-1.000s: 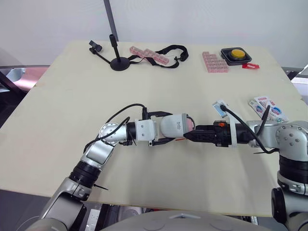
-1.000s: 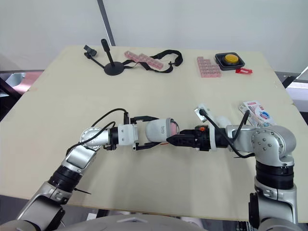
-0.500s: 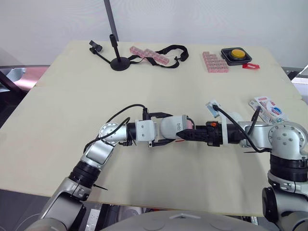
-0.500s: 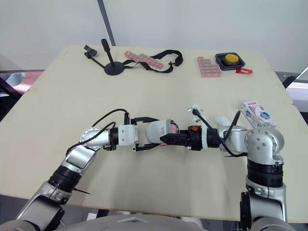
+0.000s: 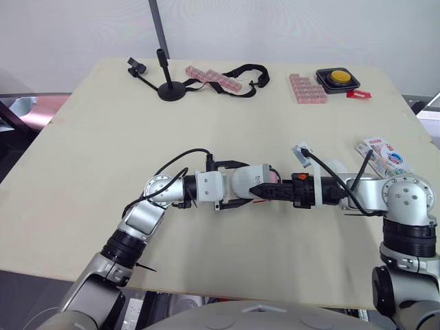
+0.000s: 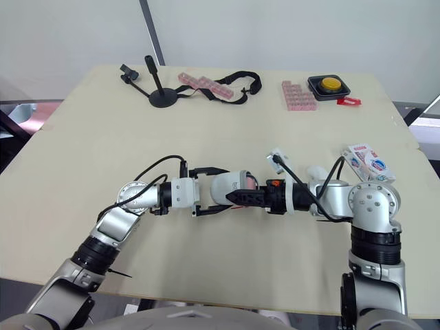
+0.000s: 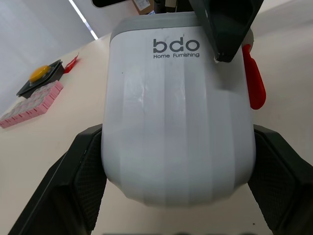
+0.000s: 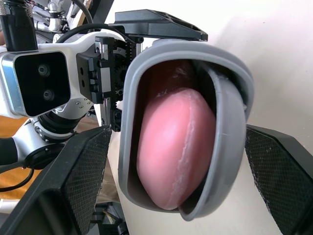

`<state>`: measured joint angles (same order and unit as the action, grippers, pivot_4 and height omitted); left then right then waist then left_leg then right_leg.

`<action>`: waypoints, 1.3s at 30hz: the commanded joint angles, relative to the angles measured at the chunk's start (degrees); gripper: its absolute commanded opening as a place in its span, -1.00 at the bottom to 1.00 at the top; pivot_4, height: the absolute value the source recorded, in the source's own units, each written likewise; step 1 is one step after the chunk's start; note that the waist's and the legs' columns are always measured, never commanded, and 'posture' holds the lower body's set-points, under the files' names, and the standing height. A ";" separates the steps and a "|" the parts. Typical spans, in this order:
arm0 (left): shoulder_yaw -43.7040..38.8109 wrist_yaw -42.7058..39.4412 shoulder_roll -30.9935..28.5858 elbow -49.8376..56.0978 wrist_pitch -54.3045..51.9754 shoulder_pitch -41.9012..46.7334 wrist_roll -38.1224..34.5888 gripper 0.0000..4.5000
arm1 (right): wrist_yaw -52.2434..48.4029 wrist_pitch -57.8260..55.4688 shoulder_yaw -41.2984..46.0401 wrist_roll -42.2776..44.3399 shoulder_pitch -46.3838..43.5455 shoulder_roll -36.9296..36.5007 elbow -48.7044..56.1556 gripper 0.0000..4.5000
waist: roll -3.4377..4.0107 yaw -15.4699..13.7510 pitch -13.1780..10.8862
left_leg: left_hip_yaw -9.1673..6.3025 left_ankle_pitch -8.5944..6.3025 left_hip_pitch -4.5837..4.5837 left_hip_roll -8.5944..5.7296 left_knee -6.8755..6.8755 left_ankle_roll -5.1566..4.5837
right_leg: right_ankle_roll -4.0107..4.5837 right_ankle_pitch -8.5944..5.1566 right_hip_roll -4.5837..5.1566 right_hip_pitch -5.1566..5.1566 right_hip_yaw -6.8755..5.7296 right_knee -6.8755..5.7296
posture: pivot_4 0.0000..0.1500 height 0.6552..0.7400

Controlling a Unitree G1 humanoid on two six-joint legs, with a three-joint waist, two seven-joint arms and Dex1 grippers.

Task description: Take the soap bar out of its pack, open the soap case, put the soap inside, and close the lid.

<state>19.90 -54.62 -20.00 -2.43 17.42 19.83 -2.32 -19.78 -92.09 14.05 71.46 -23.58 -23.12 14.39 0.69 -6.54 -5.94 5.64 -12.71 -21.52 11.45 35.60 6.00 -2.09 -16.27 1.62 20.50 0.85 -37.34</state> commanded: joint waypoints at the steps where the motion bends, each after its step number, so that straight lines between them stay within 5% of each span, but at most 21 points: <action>1: -0.47 0.64 0.16 2.09 0.29 1.05 -0.87 0.54 | 0.60 -0.41 1.09 2.90 -0.91 -0.80 0.28 0.99 | 0.00 0.00 0.00 | 0.00 0.00 0.00 0.00 0.00 0.00 | 0.00 0.00 0.00 0.00 0.00 0.01 | 1.00 1.00; 9: -0.28 0.65 0.43 2.38 -0.13 0.91 -0.88 0.54 | 1.69 -0.13 0.79 3.95 -0.65 -1.22 -0.04 -0.05 | 0.00 0.01 0.00 | 0.00 0.00 -0.01 0.00 0.00 0.00 | 0.00 0.00 0.00 0.00 -0.01 0.04 | 1.00 1.00; 19: -0.79 -1.47 0.20 3.91 -5.44 0.58 -4.76 0.54 | 2.27 0.47 0.02 5.35 -0.68 -1.64 -0.34 -0.06 | 0.00 0.00 0.00 | 0.00 0.00 -0.01 0.00 -0.01 0.01 | 0.00 0.00 0.00 0.00 -0.01 0.04 | 1.00 1.00; 21: -1.57 -2.35 0.27 4.77 -8.00 0.56 -7.18 0.99 | 2.22 0.52 -0.28 5.84 -0.94 -1.71 -0.37 -0.06 | 0.02 -0.04 -0.01 | 0.00 0.00 -0.01 0.00 -0.01 0.01 | 0.00 0.00 0.01 0.00 -0.01 0.05 | 1.00 1.00; 28: -2.21 -6.78 -1.80 6.34 -17.23 1.23 -12.93 0.99 | 1.37 1.92 -2.20 4.85 -1.61 -3.48 0.84 -0.06 | 0.03 -0.04 -0.02 | 0.00 0.00 -0.01 -0.01 -0.03 0.01 | 0.00 0.00 0.00 0.01 -0.01 0.08 | 1.00 1.00; 39: -4.77 -14.53 -9.24 8.23 -52.39 11.22 -29.17 0.99 | -18.72 16.55 -29.09 -19.46 -13.31 -27.13 13.14 -0.06 | 0.27 -0.41 -0.20 | 0.01 0.00 -0.02 -0.03 -0.10 0.02 | -0.01 0.00 -0.02 0.09 0.02 0.11 | 1.00 1.00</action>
<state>16.31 -68.68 -28.73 3.43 -31.60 29.60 -29.47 -34.49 -79.17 -11.55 56.38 -34.47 -47.93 24.09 0.96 -6.95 -6.14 5.65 -12.70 -21.53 11.41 35.46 6.02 -2.10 -16.26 1.53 20.56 0.87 -37.23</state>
